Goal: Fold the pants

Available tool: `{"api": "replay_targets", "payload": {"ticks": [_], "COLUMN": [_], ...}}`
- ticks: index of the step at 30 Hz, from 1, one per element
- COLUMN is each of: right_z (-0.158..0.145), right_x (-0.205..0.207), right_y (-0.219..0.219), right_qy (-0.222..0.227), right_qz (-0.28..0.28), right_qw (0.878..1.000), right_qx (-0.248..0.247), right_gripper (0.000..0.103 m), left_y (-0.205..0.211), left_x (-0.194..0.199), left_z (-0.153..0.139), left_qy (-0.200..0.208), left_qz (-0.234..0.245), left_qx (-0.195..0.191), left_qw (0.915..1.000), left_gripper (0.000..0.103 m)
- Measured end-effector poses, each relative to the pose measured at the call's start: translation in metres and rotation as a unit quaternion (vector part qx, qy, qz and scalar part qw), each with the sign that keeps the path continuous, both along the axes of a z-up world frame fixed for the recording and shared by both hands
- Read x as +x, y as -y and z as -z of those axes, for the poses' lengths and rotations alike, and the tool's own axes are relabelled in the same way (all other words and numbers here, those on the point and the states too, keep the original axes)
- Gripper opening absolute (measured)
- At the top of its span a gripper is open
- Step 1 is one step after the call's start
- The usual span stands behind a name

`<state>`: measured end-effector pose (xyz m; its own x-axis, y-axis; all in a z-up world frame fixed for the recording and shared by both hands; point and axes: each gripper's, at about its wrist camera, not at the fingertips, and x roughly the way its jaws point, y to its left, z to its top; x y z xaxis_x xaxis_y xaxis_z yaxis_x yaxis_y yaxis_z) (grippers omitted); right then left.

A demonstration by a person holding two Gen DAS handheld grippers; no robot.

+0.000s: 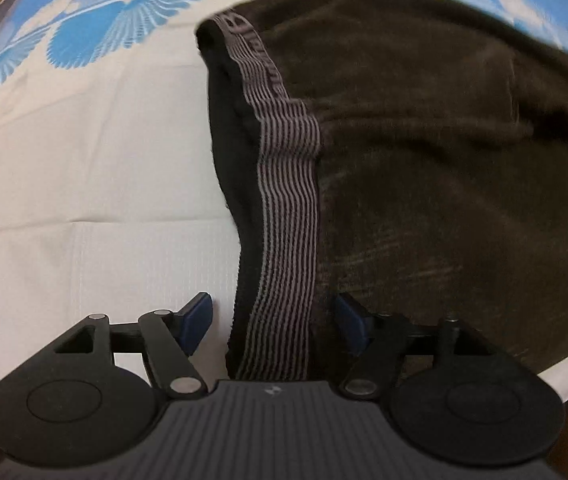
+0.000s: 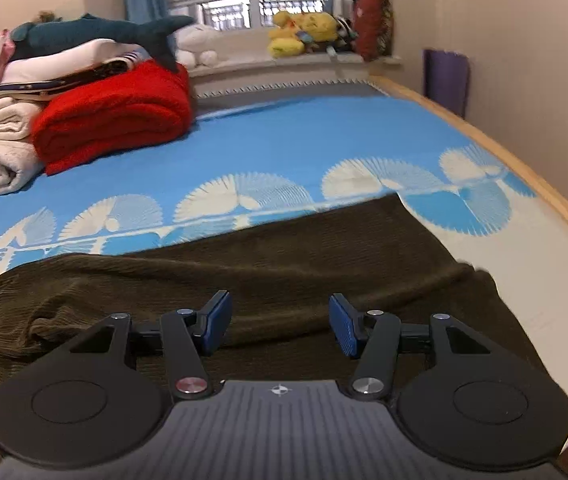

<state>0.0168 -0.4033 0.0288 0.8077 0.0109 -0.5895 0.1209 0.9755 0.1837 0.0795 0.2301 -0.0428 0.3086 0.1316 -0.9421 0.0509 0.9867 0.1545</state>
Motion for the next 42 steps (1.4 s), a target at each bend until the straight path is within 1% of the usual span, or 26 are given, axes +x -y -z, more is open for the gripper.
{"api": "replay_targets", "payload": {"ticks": [2, 3, 4, 5, 7, 8, 9, 13, 15, 17, 19, 21, 22, 24, 25, 26, 29, 31, 33, 35, 36, 37, 38, 39, 40, 42], "right_z": [0.005, 0.007, 0.008, 0.010, 0.014, 0.015, 0.015, 0.015, 0.016, 0.015, 0.015, 0.015, 0.015, 0.015, 0.015, 0.015, 0.016, 0.015, 0.016, 0.017, 0.017, 0.017, 0.017, 0.016, 0.016, 0.016], "right_x": [-0.003, -0.004, -0.003, -0.003, -0.001, -0.001, -0.002, -0.002, -0.001, 0.000, 0.001, 0.002, 0.002, 0.004, 0.004, 0.004, 0.005, 0.006, 0.006, 0.007, 0.008, 0.008, 0.009, 0.009, 0.009, 0.009], "right_y": [0.005, 0.006, 0.006, 0.005, 0.003, 0.001, 0.000, -0.003, -0.004, -0.005, -0.007, -0.010, -0.012, -0.013, -0.014, -0.014, -0.014, -0.014, -0.014, -0.014, -0.014, -0.014, -0.014, -0.014, -0.016, -0.017], "right_qy": [-0.006, -0.006, -0.007, -0.009, -0.015, -0.016, -0.016, -0.015, -0.018, -0.018, -0.018, -0.018, -0.019, -0.020, -0.020, -0.020, -0.024, -0.023, -0.024, -0.025, -0.025, -0.026, -0.026, -0.025, -0.024, -0.024], "right_qz": [0.006, 0.008, 0.009, 0.008, 0.005, 0.003, 0.001, -0.004, -0.006, -0.005, -0.007, -0.009, -0.010, -0.011, -0.011, -0.010, -0.010, -0.011, -0.013, -0.014, -0.014, -0.014, -0.014, -0.014, -0.013, -0.014], "right_qw": [1.000, 1.000, 1.000, 1.000, 1.000, 0.999, 0.999, 0.999, 0.999, 0.999, 0.999, 0.998, 0.998, 0.998, 0.998, 0.998, 0.998, 0.998, 0.998, 0.998, 0.998, 0.998, 0.998, 0.998, 0.998, 0.998], "right_qx": [0.007, 0.004, -0.002, -0.009, -0.022, -0.029, -0.035, -0.045, -0.047, -0.048, -0.048, -0.051, -0.053, -0.055, -0.055, -0.054, -0.051, -0.053, -0.056, -0.056, -0.056, -0.055, -0.055, -0.054, -0.054, -0.052], "right_gripper": [0.056, 0.056, 0.056, 0.056, 0.056, 0.056, 0.056, 0.056, 0.056, 0.056, 0.056, 0.056, 0.056, 0.056, 0.056, 0.056, 0.057, 0.057, 0.057, 0.057, 0.057, 0.057, 0.057, 0.057, 0.057, 0.057], "left_y": [0.001, 0.000, 0.002, 0.006, 0.012, 0.014, 0.014, 0.017, 0.016, 0.018, 0.022, 0.028, 0.028, 0.026, 0.020, 0.016, 0.018, 0.022, 0.029, 0.038, 0.042, 0.048, 0.049, 0.051, 0.053, 0.051], "left_x": [0.000, 0.001, 0.001, -0.001, -0.005, -0.007, -0.010, -0.017, -0.017, -0.020, -0.025, -0.030, -0.031, -0.029, -0.029, -0.028, -0.031, -0.036, -0.039, -0.035, -0.034, -0.033, -0.031, -0.032, -0.032, -0.027], "left_z": [0.000, -0.001, -0.001, -0.001, -0.004, -0.007, -0.008, -0.015, -0.023, -0.037, -0.042, -0.036, -0.030, -0.012, -0.009, -0.014, -0.038, -0.055, -0.065, -0.060, -0.051, -0.037, -0.022, -0.012, -0.014, -0.025], "left_qy": [-0.007, -0.008, -0.010, -0.009, -0.007, -0.006, -0.005, 0.003, 0.028, 0.055, 0.067, 0.059, 0.048, 0.005, -0.008, -0.006, 0.048, 0.085, 0.102, 0.089, 0.064, 0.033, -0.005, -0.023, -0.017, -0.003], "left_qz": [0.005, 0.004, 0.010, 0.022, 0.036, 0.035, 0.036, 0.047, 0.054, 0.060, 0.073, 0.098, 0.106, 0.102, 0.089, 0.074, 0.065, 0.070, 0.087, 0.106, 0.112, 0.115, 0.117, 0.128, 0.140, 0.112], "left_qx": [-0.016, -0.011, -0.003, 0.006, 0.024, 0.039, 0.052, 0.052, 0.047, 0.028, 0.012, 0.012, 0.023, 0.077, 0.070, 0.055, 0.052, 0.018, -0.026, -0.038, -0.030, -0.010, 0.024, 0.046, 0.049, 0.029], "left_qw": [0.9998, 0.9999, 0.9999, 0.9997, 0.9990, 0.9986, 0.9980, 0.9976, 0.9970, 0.9963, 0.9950, 0.9933, 0.9929, 0.9918, 0.9935, 0.9958, 0.9954, 0.9937, 0.9906, 0.9897, 0.9912, 0.9927, 0.9928, 0.9904, 0.9889, 0.9933], "left_gripper": [0.055, 0.051, 0.049, 0.044, 0.030, 0.020, 0.020, 0.024, 0.025, 0.027, 0.034, 0.048, 0.049, 0.051, 0.050, 0.049, 0.048, 0.048, 0.048, 0.048, 0.048, 0.048, 0.047, 0.048, 0.048, 0.047]}}
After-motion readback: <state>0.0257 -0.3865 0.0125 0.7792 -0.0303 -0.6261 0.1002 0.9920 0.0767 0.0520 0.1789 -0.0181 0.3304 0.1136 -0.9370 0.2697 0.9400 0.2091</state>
